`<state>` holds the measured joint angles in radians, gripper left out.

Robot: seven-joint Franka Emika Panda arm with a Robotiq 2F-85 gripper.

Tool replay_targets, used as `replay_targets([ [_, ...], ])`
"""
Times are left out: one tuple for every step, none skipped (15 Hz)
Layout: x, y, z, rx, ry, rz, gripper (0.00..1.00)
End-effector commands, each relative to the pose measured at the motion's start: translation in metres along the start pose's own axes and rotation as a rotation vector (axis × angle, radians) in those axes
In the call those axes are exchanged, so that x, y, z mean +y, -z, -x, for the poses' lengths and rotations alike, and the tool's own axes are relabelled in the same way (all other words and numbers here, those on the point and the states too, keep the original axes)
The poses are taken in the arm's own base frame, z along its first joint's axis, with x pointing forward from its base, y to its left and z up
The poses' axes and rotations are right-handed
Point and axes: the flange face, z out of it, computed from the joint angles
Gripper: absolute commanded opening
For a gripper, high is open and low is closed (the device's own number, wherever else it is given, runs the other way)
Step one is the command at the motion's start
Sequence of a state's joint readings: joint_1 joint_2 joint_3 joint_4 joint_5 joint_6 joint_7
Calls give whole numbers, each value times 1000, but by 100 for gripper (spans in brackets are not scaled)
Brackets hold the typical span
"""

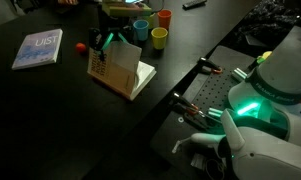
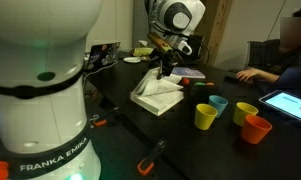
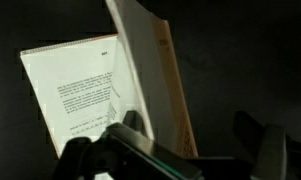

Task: Open the book and flip the pages

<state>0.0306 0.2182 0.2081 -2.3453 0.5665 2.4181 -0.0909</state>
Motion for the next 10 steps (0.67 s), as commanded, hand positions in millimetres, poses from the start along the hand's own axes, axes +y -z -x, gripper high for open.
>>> replay_targets([
  [-44, 0, 10, -12, 40, -57, 100],
  [-53, 1, 14, -8, 54, -69, 100],
  [-63, 1, 18, -9, 65, -85, 100],
  [-75, 1, 23, -6, 83, -98, 100],
  [-86, 0, 28, -8, 99, -105, 100],
  [-97, -2, 33, -6, 115, -106, 100],
  [-106, -7, 39, -15, 129, -119, 100],
  [-117, -13, 45, -24, 141, -134, 100],
  [-127, -18, 51, -36, 152, -146, 100],
  [-138, -23, 59, -45, 173, -149, 100],
])
